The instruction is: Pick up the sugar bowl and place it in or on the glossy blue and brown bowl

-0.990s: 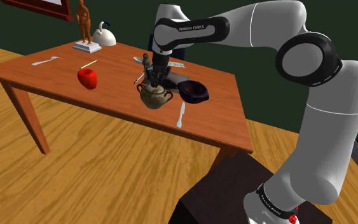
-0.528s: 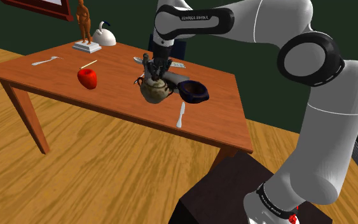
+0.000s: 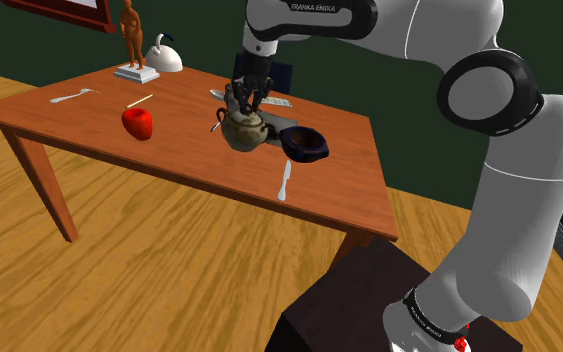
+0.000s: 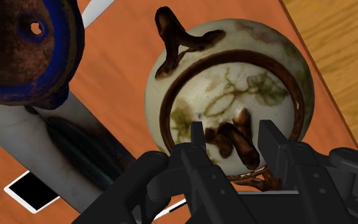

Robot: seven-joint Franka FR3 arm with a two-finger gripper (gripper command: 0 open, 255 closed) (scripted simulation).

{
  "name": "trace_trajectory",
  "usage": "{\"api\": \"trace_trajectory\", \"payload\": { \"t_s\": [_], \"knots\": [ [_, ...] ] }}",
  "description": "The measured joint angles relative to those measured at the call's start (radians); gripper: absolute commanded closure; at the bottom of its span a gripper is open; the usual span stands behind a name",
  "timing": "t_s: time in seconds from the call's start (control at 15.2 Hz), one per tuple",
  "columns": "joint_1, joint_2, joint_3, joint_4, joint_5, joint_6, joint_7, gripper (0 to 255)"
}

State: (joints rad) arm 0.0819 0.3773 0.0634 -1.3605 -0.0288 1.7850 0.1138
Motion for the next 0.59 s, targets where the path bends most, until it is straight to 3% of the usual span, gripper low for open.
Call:
{"api": "trace_trajectory", "payload": {
  "t_s": [0.59],
  "knots": [
    [0.003, 0.019, 0.0, 0.146, -0.001, -0.128, -0.001, 255]
  ]
}}
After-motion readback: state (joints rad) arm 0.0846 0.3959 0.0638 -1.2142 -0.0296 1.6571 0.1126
